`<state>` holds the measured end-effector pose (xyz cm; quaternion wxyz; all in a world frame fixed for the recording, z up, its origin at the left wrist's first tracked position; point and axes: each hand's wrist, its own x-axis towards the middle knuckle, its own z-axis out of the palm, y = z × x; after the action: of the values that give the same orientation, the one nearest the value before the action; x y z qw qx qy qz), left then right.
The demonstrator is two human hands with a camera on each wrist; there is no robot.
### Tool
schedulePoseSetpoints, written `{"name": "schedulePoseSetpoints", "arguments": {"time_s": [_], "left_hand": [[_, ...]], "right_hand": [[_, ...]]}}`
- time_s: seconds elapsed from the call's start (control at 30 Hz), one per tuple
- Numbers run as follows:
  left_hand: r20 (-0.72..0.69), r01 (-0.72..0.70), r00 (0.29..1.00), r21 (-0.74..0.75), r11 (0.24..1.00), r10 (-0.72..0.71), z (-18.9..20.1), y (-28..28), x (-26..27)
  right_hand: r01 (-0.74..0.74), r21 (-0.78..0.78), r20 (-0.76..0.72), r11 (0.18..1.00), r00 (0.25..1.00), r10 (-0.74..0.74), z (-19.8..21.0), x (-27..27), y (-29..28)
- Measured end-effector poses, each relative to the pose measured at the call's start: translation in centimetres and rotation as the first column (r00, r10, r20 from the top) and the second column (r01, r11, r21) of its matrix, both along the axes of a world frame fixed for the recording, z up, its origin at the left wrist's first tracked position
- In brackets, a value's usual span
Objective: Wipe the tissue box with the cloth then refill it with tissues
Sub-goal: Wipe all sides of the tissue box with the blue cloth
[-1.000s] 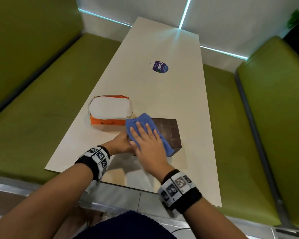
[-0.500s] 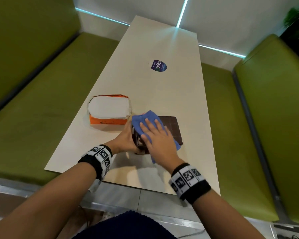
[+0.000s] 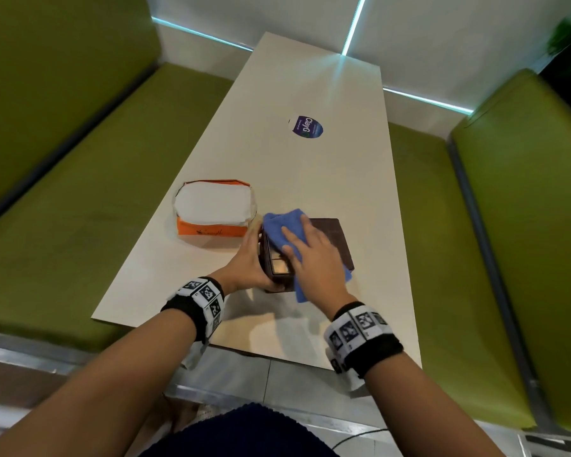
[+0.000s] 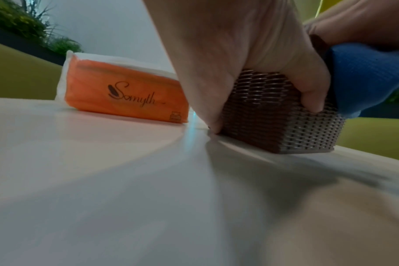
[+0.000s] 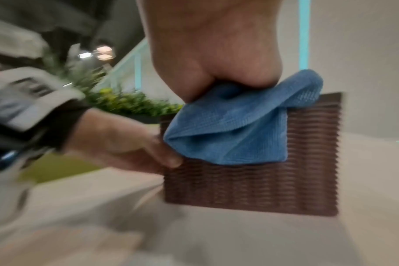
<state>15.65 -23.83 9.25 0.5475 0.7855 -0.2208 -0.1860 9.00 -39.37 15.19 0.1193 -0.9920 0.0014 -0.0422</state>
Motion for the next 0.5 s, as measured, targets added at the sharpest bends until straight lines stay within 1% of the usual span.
{"name": "schedulePoseSetpoints", "arguments": {"time_s": [0.07, 0.13, 0.17, 0.2, 0.23, 0.27, 0.3, 0.33, 0.37, 0.4, 0.47, 0.5], "left_hand": [[0.013, -0.005, 1.0, 0.025, 1.0, 0.005, 0.0, 0.1, 0.1], [-0.012, -0.005, 1.0, 0.014, 1.0, 0.005, -0.1, 0.0, 0.2], [-0.021, -0.002, 1.0, 0.018, 1.0, 0.002, -0.1, 0.0, 0.2], [-0.017, 0.005, 1.0, 0.019, 1.0, -0.005, -0.1, -0.1, 0.2], [-0.002, 0.01, 1.0, 0.018, 1.0, -0.01, -0.1, -0.1, 0.2], [0.02, 0.016, 1.0, 0.026, 1.0, -0.016, -0.1, -0.1, 0.2], [0.043, 0.022, 0.999, 0.032, 0.999, -0.023, -0.1, 0.0, 0.2], [0.055, 0.025, 0.998, 0.035, 0.999, -0.027, -0.1, 0.0, 0.2], [0.049, 0.024, 0.998, 0.033, 0.999, -0.025, -0.1, 0.1, 0.2], [0.034, 0.017, 0.999, 0.03, 0.999, -0.018, 0.0, 0.1, 0.2], [0.007, 0.017, 1.0, 0.015, 1.0, -0.017, -0.1, 0.2, 0.3], [-0.002, 0.023, 1.0, 0.007, 1.0, -0.023, -0.2, 0.2, 0.5]], "right_hand": [[0.122, 0.048, -0.005, 0.991, 0.993, -0.122, 0.4, 0.0, -2.9], [0.294, 0.095, -0.037, 0.951, 0.956, -0.292, 0.9, -0.2, -5.2], [0.363, 0.08, -0.045, 0.929, 0.932, -0.36, 1.0, -0.2, -5.2], [0.39, 0.049, -0.042, 0.92, 0.921, -0.388, 1.1, 0.0, -4.4], [0.365, 0.024, -0.02, 0.931, 0.931, -0.365, 1.1, 0.1, -2.9], [0.289, 0.009, 0.007, 0.957, 0.957, -0.289, 0.8, 0.1, -1.1], [0.178, 0.003, 0.028, 0.984, 0.984, -0.178, 0.5, -0.2, 0.7], [0.079, -0.007, 0.035, 0.997, 0.996, -0.078, 0.2, -0.5, 1.7], [0.03, -0.005, 0.036, 1.0, 0.999, -0.029, 0.1, -0.5, 1.7], [0.042, 0.022, 0.034, 0.999, 0.998, -0.043, 0.2, -0.2, 0.8], [0.159, 0.082, 0.028, 0.984, 0.986, -0.162, 1.0, 0.5, -1.7], [0.203, 0.074, 0.026, 0.976, 0.978, -0.205, 1.3, 0.7, -2.6]]}}
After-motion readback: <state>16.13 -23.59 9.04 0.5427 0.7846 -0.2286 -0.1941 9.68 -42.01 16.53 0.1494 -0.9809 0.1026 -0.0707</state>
